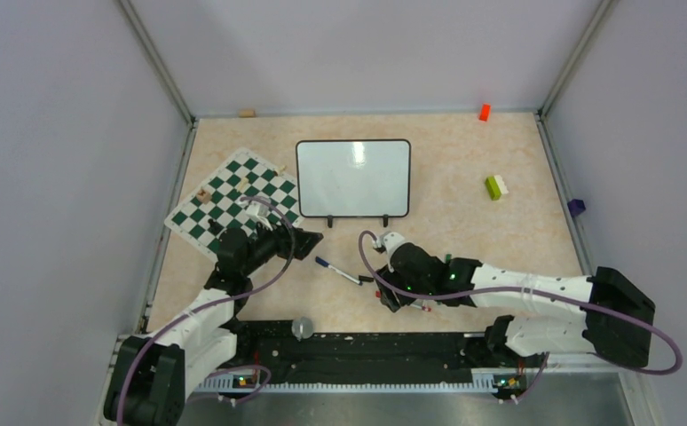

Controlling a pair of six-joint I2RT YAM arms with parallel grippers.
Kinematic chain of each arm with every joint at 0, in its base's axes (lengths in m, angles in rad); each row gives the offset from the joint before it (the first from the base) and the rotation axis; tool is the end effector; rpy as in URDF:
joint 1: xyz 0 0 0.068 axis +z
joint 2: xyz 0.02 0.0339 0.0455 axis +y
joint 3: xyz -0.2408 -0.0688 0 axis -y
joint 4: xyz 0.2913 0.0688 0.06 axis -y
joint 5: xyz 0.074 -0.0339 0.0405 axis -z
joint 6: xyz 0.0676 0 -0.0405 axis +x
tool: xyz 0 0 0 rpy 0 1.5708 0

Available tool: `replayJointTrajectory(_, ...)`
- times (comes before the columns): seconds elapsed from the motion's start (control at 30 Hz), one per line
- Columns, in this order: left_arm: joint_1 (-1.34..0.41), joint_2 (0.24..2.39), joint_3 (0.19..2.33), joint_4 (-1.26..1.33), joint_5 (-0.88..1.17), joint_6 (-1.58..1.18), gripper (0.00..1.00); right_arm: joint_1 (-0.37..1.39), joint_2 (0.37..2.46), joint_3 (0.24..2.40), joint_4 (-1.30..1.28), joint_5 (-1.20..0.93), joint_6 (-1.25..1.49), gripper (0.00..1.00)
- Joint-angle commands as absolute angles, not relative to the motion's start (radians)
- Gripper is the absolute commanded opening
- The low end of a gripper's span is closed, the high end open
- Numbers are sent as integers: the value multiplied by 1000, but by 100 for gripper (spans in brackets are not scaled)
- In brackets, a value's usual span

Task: Write a sentence on the whiteboard
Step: Open the whiteboard marker at the center of the board.

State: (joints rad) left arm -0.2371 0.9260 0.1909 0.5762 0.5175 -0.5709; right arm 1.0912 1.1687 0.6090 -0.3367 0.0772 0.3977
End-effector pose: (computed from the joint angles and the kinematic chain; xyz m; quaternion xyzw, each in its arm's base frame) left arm 0.2475 -0.0942 0.1341 0.0415 0.7530 -0.4256 0.5001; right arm 0.1397 0.2573 0.1208 -0.3085 0.8912 0.1972 0.2678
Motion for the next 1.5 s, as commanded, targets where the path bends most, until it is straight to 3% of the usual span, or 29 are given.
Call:
replayJointTrajectory(0.0, -244, 936, 228, 622, 543, -555, 89, 1107, 1202, 618, -286, 132, 410, 58)
replayJointTrajectory(0.3, -248, 939, 229, 623, 544, -555, 89, 1143, 1339, 656, -274, 174, 389, 52)
replayJointTrajectory(0.4, -248, 939, 230, 621, 545, -555, 89, 1155, 1377, 670, -273, 187, 390, 45)
replayJointTrajectory(0.47, -250, 939, 229, 621, 546, -555, 89, 1158, 1394, 674, -270, 185, 386, 35)
replayJointTrajectory(0.57, -252, 939, 230, 623, 550, -555, 89, 1161, 1392, 682, -267, 187, 380, 0)
replayJointTrajectory(0.87, -264, 958, 231, 691, 672, -648, 87, 1161, 1176, 690, -206, 215, 348, 0)
replayJointTrajectory(1.1, -291, 947, 268, 679, 719, -899, 85, 1154, 1010, 656, -89, 255, 342, 0)
replayJointTrajectory(1.33, -383, 895, 293, 675, 640, -1039, 85, 1146, 985, 658, -8, 220, 360, 0)
replayJointTrajectory(1.47, -432, 899, 315, 675, 622, -1051, 79, 1145, 989, 668, 37, 193, 358, 0)
